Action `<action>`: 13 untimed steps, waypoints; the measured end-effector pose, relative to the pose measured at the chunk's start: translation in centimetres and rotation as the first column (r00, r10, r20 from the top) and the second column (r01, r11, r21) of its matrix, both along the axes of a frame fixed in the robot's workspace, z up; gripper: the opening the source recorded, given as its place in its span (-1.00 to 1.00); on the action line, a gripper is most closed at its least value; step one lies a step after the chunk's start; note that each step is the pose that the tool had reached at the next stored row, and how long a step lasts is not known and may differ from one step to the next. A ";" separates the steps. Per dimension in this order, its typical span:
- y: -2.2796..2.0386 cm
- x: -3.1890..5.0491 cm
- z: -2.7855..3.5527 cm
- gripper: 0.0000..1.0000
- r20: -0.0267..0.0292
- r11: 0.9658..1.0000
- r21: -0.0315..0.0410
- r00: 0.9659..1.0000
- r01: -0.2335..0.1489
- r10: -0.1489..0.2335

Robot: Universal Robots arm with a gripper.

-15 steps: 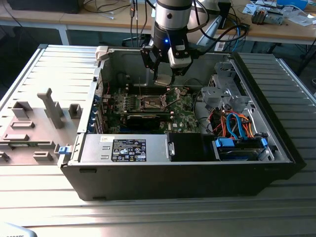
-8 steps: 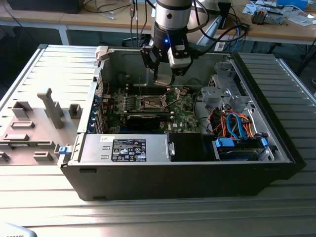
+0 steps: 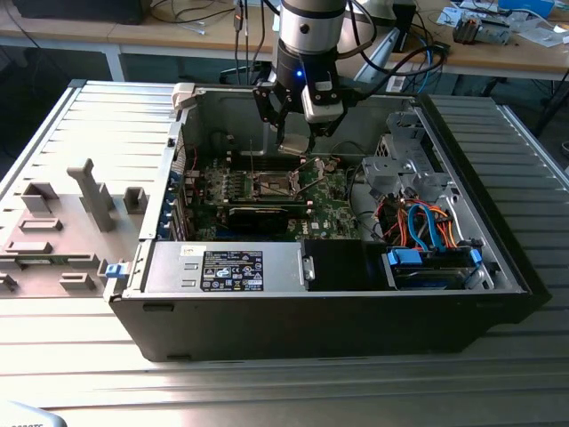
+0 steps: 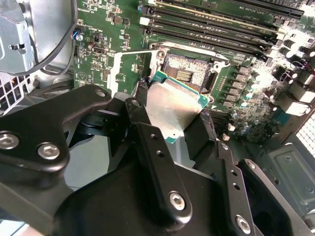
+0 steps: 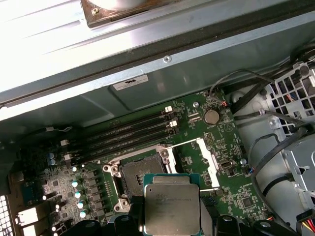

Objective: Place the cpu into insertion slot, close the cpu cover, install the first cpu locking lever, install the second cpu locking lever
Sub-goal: 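Place the cpu into insertion slot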

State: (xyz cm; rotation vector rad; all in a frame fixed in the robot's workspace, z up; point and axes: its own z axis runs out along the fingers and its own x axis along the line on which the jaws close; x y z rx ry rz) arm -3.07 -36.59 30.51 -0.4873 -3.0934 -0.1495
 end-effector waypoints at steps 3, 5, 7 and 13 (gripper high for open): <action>0.00 0.00 0.00 0.08 0.000 1.000 0.000 1.000 0.005 -0.005; 0.00 0.00 0.00 0.08 0.000 1.000 0.000 1.000 0.008 -0.008; 0.00 0.00 0.00 0.08 0.000 1.000 0.000 1.000 0.012 -0.012; 0.00 0.00 -0.01 0.08 0.000 1.000 0.000 1.000 0.027 -0.027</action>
